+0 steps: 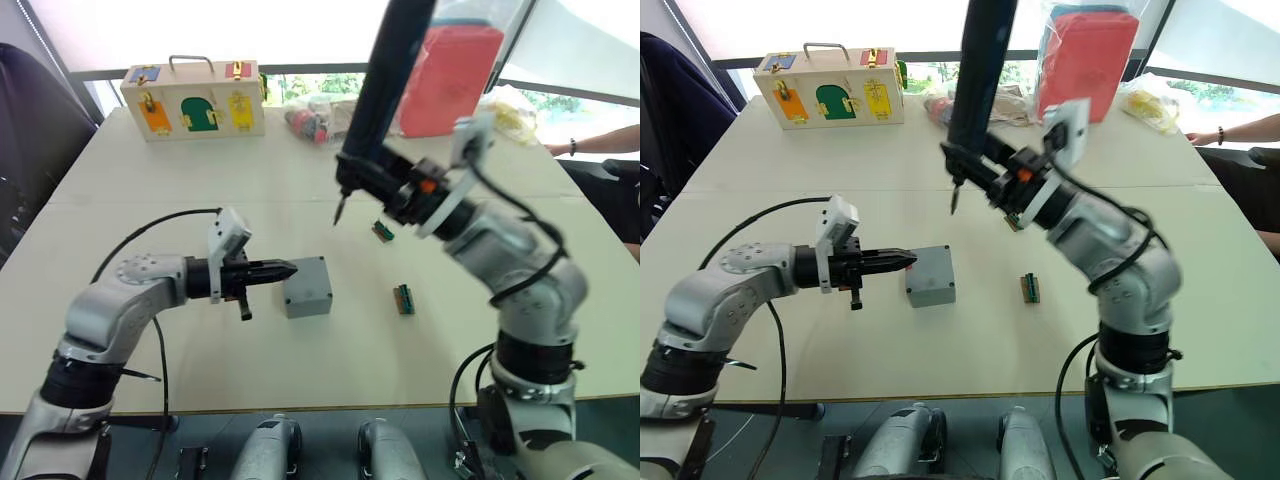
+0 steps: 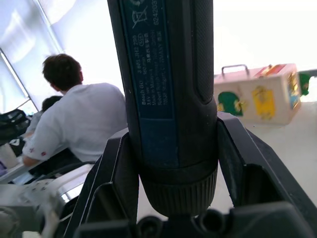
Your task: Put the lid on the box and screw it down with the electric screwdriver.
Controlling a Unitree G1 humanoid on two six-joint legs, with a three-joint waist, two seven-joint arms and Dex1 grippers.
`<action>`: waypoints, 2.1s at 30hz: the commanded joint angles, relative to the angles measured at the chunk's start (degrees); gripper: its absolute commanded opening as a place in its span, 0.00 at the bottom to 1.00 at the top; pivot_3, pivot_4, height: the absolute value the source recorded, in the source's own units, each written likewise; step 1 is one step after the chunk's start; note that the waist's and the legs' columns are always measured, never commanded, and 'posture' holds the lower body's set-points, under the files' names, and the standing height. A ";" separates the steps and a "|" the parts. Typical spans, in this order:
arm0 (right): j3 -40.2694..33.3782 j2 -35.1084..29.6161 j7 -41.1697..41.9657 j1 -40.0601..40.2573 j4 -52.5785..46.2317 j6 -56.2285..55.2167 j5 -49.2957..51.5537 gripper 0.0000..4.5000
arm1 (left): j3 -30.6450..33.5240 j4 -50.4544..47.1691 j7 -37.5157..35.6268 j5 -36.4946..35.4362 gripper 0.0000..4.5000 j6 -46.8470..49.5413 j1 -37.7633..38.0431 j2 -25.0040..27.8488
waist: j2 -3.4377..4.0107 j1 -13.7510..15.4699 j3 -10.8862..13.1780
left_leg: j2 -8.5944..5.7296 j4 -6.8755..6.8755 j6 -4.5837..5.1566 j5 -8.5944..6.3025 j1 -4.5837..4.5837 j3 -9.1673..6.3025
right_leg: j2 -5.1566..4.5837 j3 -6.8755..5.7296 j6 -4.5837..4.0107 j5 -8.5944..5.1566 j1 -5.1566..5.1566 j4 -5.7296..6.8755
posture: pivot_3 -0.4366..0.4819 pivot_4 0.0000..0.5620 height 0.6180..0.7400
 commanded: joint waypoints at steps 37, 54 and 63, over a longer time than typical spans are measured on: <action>14.28 4.23 8.99 9.50 16.63 -21.54 -21.72 0.40 | -6.29 2.70 -2.36 10.75 0.00 -3.74 -0.11 0.01 | 0.01 -0.74 -0.10 | 0.04 -0.03 -0.04 0.02 0.16 -0.04 | 0.03 0.00 -0.01 -0.01 0.12 0.01 | 0.48 0.27 1.00; 16.01 3.83 7.40 11.65 20.39 -20.35 -25.05 0.40 | -7.17 3.67 -2.08 12.42 0.00 -4.69 1.96 -0.60 | 0.13 -0.71 -1.11 | 0.02 -0.45 0.15 -0.44 1.97 -0.09 | -0.05 0.05 -0.22 -0.36 1.46 -0.22 | 0.48 0.27 1.00; 16.77 3.32 6.04 11.50 22.10 -20.23 -27.52 0.40 | -7.45 4.80 -2.34 13.15 0.00 -5.70 1.87 -0.85 | 0.17 -0.72 -1.64 | 0.02 -0.66 0.18 -0.48 2.05 -0.11 | -0.09 0.07 -0.27 -0.39 1.47 -0.32 | 0.48 0.27 1.00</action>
